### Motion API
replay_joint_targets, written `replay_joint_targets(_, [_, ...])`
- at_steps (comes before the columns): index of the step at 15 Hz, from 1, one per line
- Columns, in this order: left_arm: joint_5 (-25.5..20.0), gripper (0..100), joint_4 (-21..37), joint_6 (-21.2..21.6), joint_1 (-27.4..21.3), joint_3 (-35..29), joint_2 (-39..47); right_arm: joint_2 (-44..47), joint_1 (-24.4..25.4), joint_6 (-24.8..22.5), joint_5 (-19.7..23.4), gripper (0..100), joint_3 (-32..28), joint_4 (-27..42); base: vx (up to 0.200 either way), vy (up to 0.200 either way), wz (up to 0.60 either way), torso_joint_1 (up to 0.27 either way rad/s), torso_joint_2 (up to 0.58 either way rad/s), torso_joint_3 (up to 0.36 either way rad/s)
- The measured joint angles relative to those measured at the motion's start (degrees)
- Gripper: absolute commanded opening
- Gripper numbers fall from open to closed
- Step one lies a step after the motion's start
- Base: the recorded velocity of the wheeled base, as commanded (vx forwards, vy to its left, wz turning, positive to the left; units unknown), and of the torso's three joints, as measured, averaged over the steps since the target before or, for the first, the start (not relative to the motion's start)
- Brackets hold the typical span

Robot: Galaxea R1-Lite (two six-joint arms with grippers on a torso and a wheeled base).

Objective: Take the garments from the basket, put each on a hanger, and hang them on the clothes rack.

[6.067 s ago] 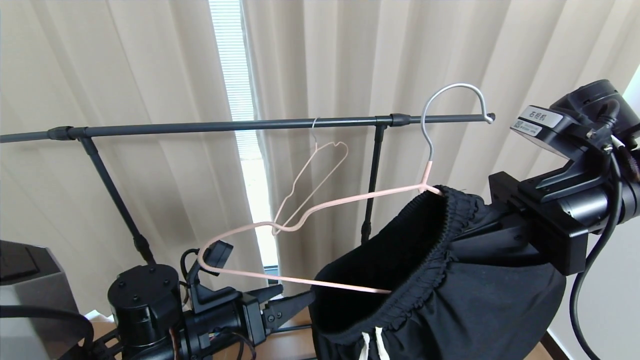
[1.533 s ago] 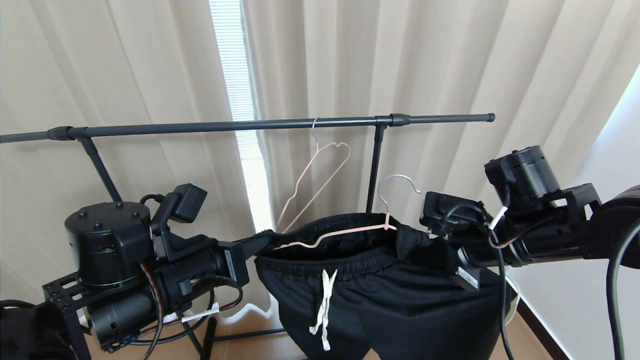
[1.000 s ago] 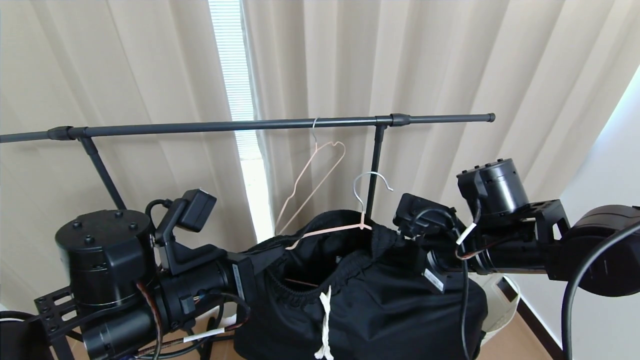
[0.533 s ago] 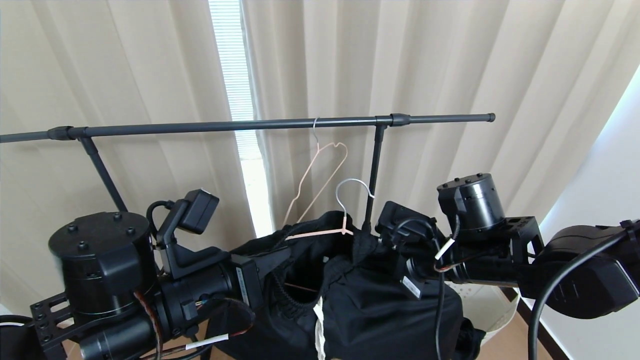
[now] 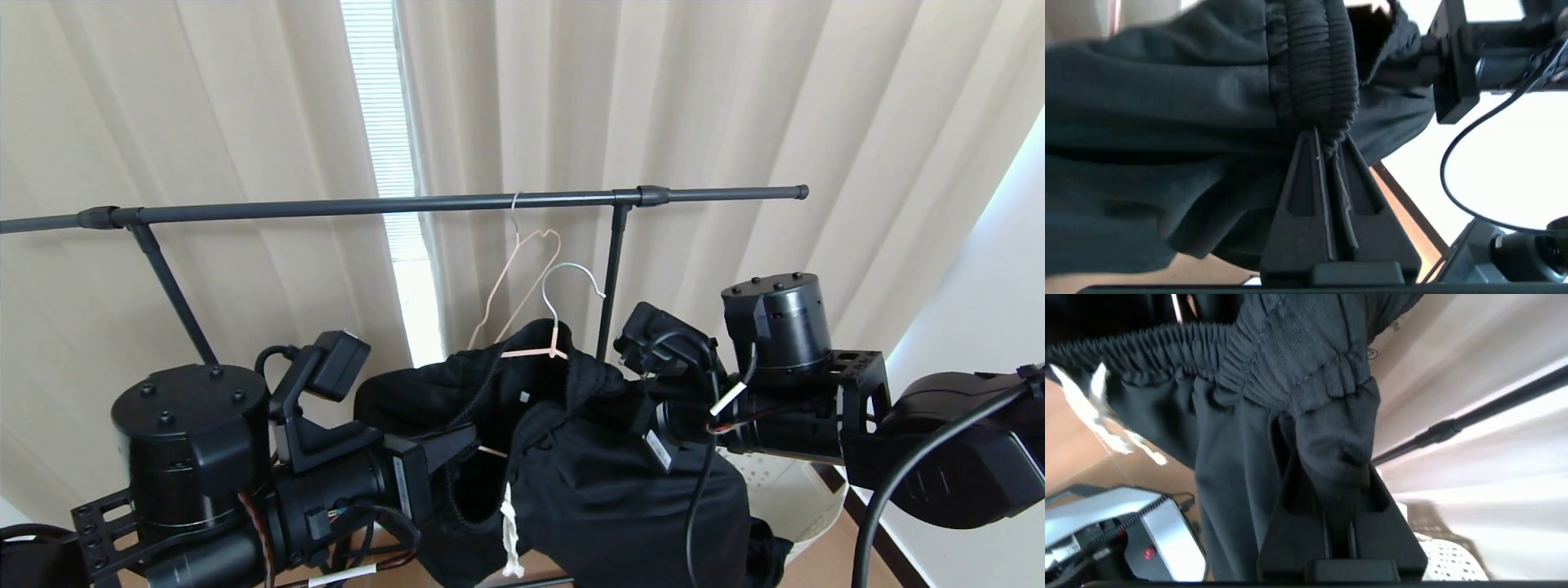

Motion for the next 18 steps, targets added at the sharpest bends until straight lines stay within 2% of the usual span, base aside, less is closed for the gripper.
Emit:
replay_joint_targets(4, [0.24,0,-0.09,-0.04,-0.15,0.06,1.05,-0.04,0.52,0.38,0.32,0,2.60,-7.94,0.000,0.000,0.00,0.000,0.00,0.000])
replay_joint_targets(7, [1.10,0,-0.96,-0.17,-0.11,-0.41,1.79,-0.39,1.35,1.28,0.54,0,3.86,-9.23,0.000,0.000,0.00,0.000,0.00,0.000])
replay_joint_targets(15, [2.57,0,-8.87,0.00,-1.28,2.10,3.89,-1.83,3.32,4.22,0.62,0,4.23,-10.40,0.000,0.000,0.00,0.000,0.00,0.000])
replay_joint_targets(18, [2.60,0,-12.73,0.07,-2.73,3.54,3.97,-1.77,3.95,6.33,0.62,0,4.33,-14.81,0.000,0.000,0.00,0.000,0.00,0.000])
